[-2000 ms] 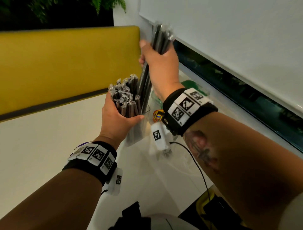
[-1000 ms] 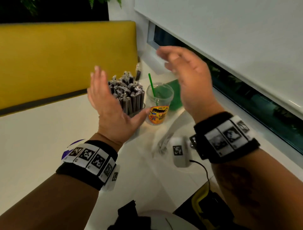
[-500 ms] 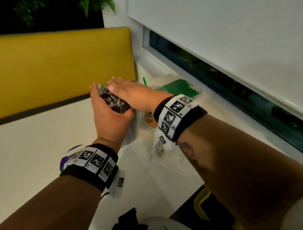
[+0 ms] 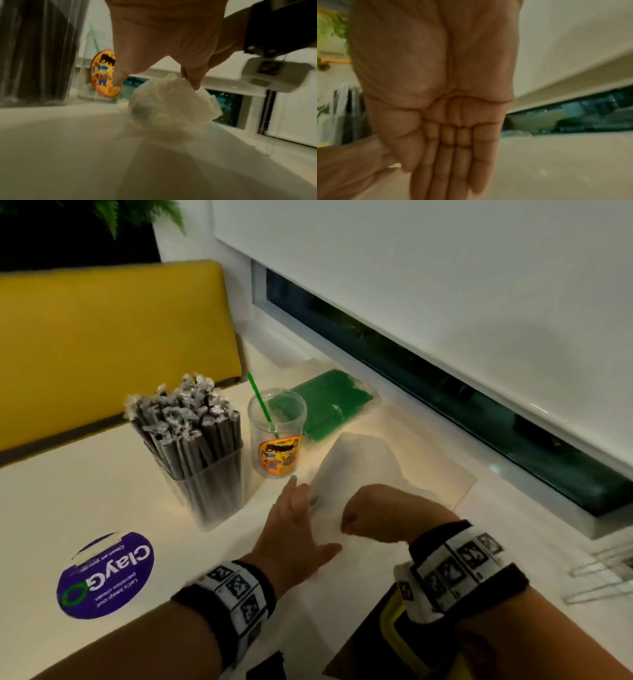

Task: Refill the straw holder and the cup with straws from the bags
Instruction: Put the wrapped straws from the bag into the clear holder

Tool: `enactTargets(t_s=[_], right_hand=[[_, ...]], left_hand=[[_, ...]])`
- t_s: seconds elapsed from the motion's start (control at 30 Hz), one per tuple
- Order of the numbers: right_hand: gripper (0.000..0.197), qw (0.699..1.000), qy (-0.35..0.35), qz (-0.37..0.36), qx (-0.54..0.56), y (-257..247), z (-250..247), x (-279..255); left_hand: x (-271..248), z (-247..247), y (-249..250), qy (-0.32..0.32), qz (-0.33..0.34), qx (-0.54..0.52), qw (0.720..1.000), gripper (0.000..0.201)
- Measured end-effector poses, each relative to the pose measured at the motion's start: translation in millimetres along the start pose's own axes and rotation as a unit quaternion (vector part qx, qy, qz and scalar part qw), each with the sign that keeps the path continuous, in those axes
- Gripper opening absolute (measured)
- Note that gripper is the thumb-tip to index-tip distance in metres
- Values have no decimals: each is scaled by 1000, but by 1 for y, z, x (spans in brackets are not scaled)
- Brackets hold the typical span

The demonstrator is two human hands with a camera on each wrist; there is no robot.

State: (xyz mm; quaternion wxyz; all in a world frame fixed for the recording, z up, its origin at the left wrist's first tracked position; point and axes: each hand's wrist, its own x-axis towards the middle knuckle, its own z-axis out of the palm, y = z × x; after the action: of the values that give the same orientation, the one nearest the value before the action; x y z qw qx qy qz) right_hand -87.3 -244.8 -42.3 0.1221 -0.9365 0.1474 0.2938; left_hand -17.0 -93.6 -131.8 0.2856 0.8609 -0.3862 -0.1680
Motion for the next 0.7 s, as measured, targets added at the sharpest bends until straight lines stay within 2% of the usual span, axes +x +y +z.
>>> enactTargets(t_s=[0.03,0.07,0.1,0.17,0.23,0.3,0.37,0.43,0.47,0.53,0.6,0.7], right_hand=[[31,1000,25,-10,-11,3,16,6],[35,999,50,-19,-7,4,29,10],[40,996,79,-33,7,4,41,13],[45,984,154,-89,22,4,57,17],[40,961,237,-142,-7,7,64,21],[35,937,315,-148,-18,15,70,26],[43,930,342,-135,-15,19,73,28],[65,947,298,-112,-37,18,78,29],[69,955,269,-102,-68,15,78,29],[54,951,251,-128,-129,9,78,28],[33,917,311,-201,-144,4,78,26],[20,859,381,-315,-135,-1,86,28]], left_hand=[[6,6,-3,-39,-61,-27,997,105],[12,8,-6,-54,-100,-55,992,93],[18,8,-8,-48,-121,-72,989,70],[29,1,-15,-27,-123,-58,990,29],[37,-8,-22,-40,-92,-21,995,14],[42,-16,-30,-64,-55,21,996,19],[43,-24,-32,-87,-49,44,994,25],[44,-28,-33,-100,-56,42,992,23],[44,-29,-31,-103,-77,19,991,17],[42,-33,-25,-96,-121,-45,987,13],[41,-34,-21,-84,-135,-64,985,21],[42,-36,-19,-61,-128,-32,989,28]])
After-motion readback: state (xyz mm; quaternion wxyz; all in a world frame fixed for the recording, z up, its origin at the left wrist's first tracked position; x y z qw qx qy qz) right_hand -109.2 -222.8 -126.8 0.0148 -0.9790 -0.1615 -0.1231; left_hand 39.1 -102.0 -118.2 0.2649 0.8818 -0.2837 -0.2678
